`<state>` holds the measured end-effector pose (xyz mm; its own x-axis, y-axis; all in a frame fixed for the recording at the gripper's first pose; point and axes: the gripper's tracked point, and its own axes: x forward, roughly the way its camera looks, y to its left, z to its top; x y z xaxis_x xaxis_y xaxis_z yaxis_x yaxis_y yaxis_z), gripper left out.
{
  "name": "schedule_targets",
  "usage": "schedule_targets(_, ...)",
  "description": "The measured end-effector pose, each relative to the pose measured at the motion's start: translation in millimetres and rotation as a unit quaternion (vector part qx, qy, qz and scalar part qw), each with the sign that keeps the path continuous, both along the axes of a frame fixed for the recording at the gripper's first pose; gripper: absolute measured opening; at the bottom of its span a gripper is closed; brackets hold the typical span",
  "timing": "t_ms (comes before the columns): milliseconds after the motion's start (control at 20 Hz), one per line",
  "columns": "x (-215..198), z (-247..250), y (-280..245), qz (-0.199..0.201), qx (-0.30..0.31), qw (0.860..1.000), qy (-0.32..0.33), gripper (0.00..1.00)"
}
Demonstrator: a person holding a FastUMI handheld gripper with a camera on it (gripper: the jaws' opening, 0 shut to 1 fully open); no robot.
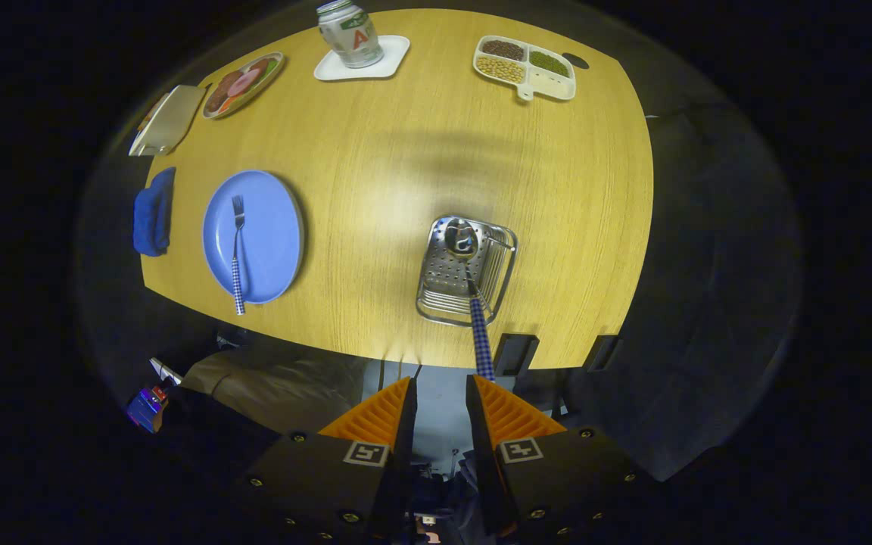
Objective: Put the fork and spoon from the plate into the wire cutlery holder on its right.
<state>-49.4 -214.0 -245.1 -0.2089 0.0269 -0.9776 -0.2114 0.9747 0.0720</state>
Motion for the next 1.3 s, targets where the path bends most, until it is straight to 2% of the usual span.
schedule_targets(300, -25, 4, 45, 0.037, 0.017, 0.999, -0.019, 0.39)
schedule_targets(550, -41, 0, 82, 0.059, 0.032, 0.998, -0.011, 0.39)
schedule_targets(950, -42, -17, 162, 0.086, 0.068, 0.994, -0.029, 0.39)
schedule_targets(1300, -33, -40, 225, 0.084, 0.101, 0.991, -0.034, 0.39)
